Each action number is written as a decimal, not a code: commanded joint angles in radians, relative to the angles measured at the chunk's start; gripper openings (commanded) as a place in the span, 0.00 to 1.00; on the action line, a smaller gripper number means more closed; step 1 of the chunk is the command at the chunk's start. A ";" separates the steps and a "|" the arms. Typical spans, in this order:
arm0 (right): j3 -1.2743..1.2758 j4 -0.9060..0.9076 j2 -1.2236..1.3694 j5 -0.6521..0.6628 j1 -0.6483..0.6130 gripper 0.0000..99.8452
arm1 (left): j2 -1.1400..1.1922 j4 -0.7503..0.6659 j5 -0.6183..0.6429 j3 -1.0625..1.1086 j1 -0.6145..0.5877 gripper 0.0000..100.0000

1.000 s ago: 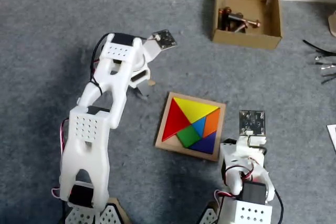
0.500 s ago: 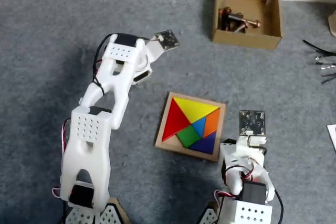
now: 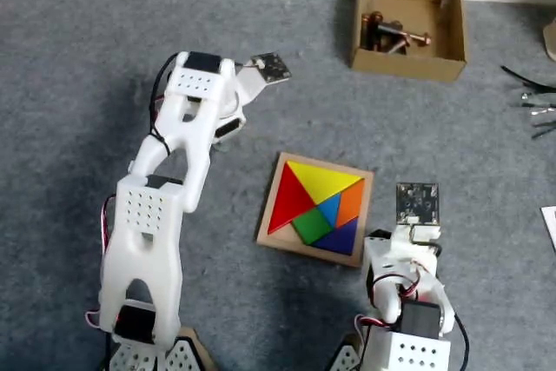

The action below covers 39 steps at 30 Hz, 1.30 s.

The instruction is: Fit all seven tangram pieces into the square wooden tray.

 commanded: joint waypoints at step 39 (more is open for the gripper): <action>0.105 0.002 -0.012 0.011 0.012 0.01 | -0.794 0.140 0.104 0.691 0.530 0.04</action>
